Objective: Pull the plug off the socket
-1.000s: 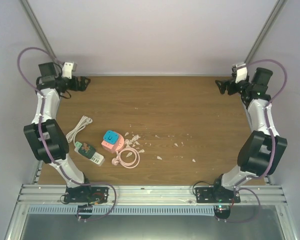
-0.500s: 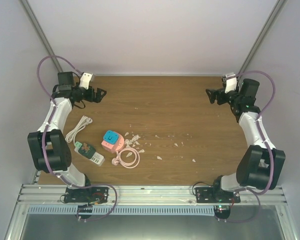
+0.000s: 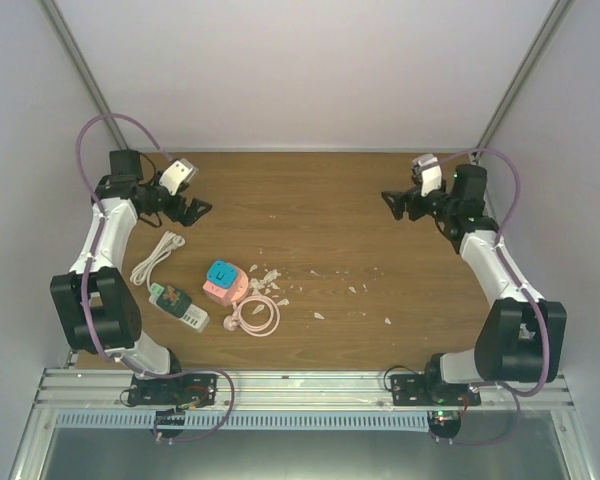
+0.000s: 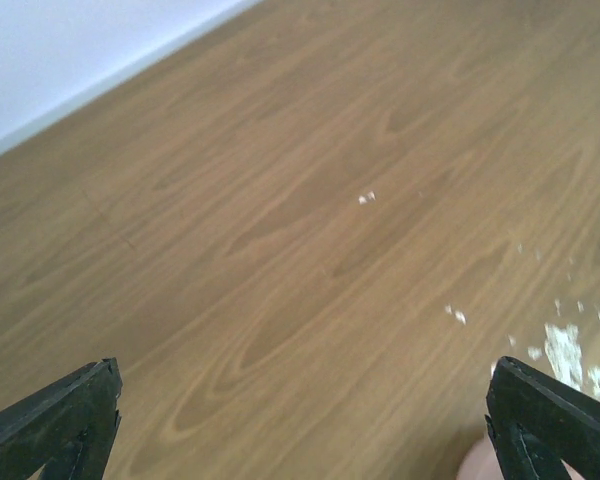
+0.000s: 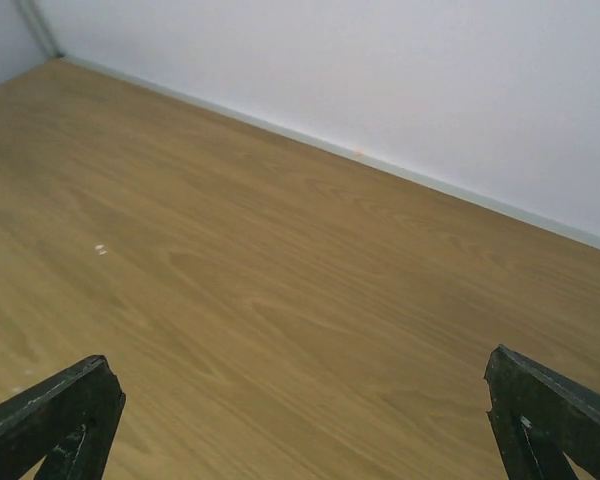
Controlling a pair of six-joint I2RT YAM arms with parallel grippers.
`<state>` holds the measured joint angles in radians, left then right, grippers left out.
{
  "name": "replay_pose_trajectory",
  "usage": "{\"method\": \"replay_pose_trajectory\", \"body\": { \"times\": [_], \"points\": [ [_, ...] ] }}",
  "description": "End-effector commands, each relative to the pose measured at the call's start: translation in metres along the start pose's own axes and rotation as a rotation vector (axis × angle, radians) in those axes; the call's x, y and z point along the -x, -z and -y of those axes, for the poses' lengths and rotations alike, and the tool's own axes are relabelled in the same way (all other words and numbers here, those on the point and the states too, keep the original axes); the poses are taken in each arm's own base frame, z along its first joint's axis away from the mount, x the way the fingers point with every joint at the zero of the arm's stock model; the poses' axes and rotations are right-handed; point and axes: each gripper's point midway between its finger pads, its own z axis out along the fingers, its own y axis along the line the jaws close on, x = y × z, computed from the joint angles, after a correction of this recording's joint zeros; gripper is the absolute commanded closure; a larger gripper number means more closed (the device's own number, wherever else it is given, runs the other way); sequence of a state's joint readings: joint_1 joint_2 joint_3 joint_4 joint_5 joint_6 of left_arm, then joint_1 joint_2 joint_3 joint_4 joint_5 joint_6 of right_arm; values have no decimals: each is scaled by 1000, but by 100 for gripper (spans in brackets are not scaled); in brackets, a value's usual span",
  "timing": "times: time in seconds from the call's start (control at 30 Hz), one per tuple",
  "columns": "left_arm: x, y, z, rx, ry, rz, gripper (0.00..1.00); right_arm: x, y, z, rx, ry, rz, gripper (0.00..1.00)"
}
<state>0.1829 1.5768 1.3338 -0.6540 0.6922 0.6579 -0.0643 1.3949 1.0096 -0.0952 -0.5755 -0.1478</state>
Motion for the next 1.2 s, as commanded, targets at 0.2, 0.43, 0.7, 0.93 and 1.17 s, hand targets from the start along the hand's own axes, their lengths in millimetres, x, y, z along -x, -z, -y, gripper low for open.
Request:
{"method": "replay_pose_trajectory", "body": {
  "times": [0.2, 0.43, 0.7, 0.93, 1.17],
  "points": [
    [-60, 38, 23, -94, -188, -162, 1, -23, -23, -106, 301, 197, -71, 0],
    [-96, 45, 43, -140, -311, -266, 1, -49, -40, -158, 415, 285, -137, 0],
    [-125, 35, 69, -192, -427, -376, 3, -67, -43, -167, 435, 309, -185, 0],
    [-147, 22, 95, -262, -447, -443, 4, -72, -42, -167, 432, 317, -198, 0],
    [-156, 14, 113, -298, -468, -465, 5, -73, -42, -166, 432, 324, -202, 0]
  ]
}}
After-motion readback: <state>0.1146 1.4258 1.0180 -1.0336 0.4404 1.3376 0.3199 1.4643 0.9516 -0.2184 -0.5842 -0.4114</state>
